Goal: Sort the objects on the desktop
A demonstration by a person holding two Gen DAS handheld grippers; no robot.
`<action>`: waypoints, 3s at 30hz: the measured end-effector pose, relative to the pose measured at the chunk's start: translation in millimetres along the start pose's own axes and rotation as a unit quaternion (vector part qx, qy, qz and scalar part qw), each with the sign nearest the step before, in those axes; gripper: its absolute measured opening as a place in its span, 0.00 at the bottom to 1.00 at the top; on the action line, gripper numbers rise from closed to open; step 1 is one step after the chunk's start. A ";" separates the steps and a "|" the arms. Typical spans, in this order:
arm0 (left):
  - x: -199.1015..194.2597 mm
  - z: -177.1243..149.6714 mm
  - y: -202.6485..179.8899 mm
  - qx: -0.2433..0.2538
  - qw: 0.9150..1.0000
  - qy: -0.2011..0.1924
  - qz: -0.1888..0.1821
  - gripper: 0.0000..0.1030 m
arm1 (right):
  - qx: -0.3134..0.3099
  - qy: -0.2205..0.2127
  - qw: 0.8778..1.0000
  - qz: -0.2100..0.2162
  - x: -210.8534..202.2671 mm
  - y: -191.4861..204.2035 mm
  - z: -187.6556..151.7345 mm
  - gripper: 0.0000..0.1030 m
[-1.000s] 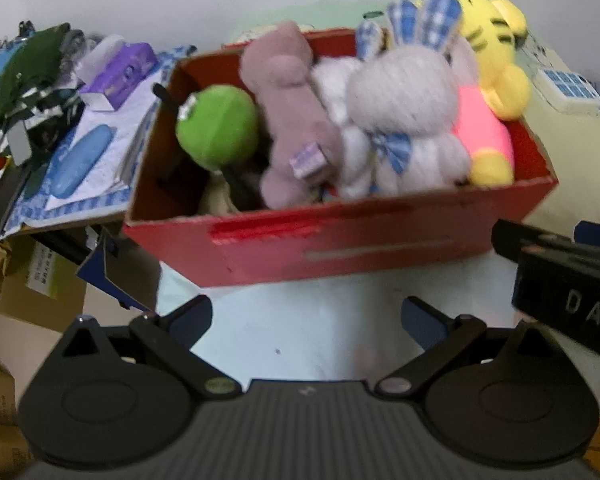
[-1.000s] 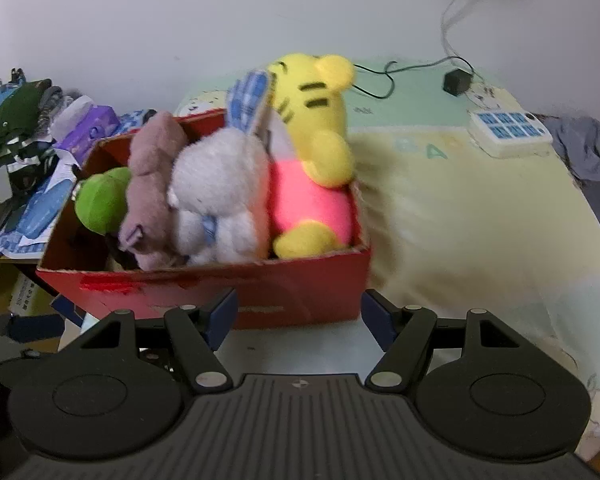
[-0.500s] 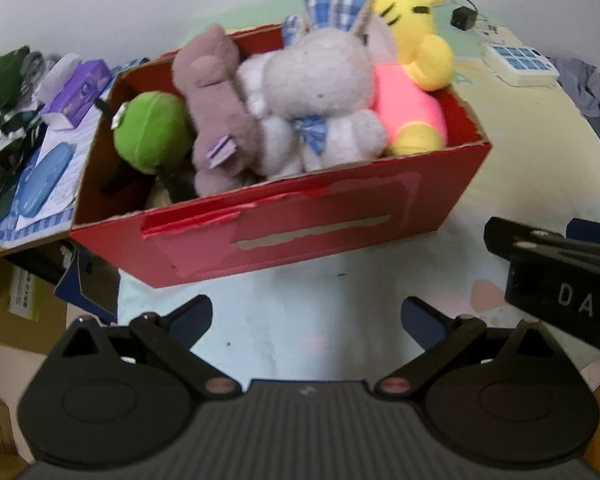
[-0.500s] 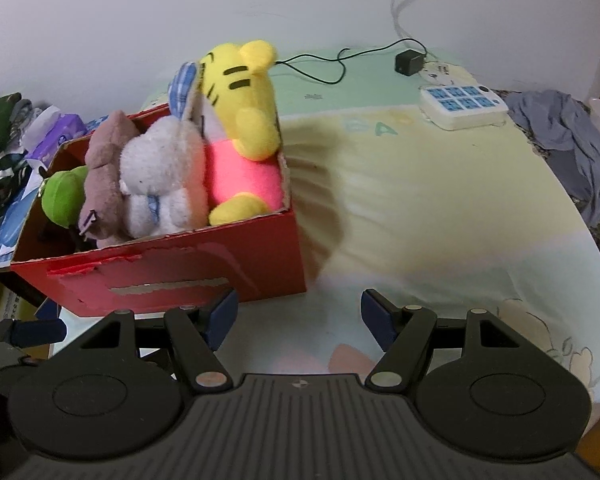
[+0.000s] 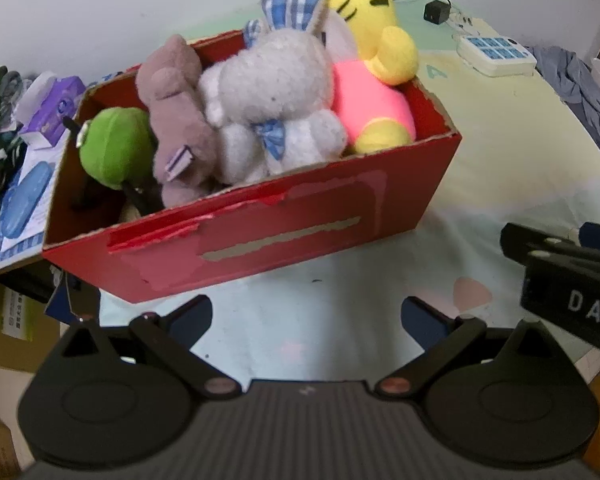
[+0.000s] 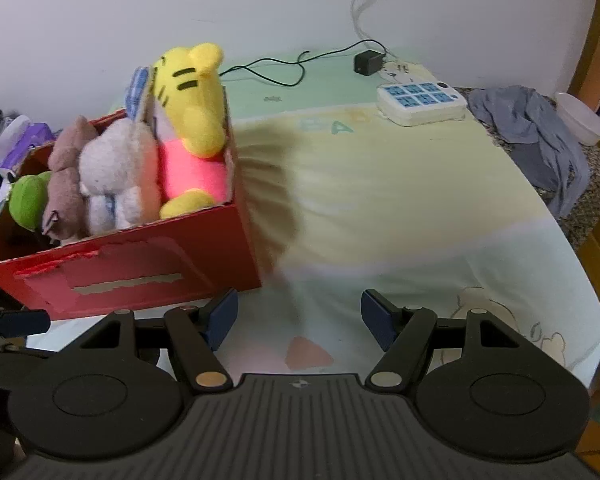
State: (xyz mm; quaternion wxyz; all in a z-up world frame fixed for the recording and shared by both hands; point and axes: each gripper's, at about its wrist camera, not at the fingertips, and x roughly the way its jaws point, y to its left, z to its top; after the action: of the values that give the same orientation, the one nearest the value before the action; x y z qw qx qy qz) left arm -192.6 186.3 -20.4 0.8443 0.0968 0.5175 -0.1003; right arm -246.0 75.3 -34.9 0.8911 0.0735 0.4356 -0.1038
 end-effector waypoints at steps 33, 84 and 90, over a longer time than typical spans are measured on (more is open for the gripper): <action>13.6 7.0 44.7 -0.032 0.999 -0.006 0.016 0.98 | -0.035 0.018 0.999 0.017 22.6 46.7 9.3 0.69; 27.9 9.7 74.5 -0.051 0.999 0.013 0.003 0.98 | -0.074 0.037 0.996 0.023 41.0 77.7 19.8 0.69; 31.6 12.1 75.7 -0.052 0.998 0.017 0.005 0.98 | -0.076 0.039 0.996 0.021 43.5 77.8 20.9 0.69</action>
State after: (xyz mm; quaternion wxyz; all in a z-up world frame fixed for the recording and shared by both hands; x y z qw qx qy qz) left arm -147.8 253.6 -38.7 0.8399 0.0566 0.5355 -0.0671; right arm -184.7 140.6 -53.4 0.8785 0.0184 0.4748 -0.0489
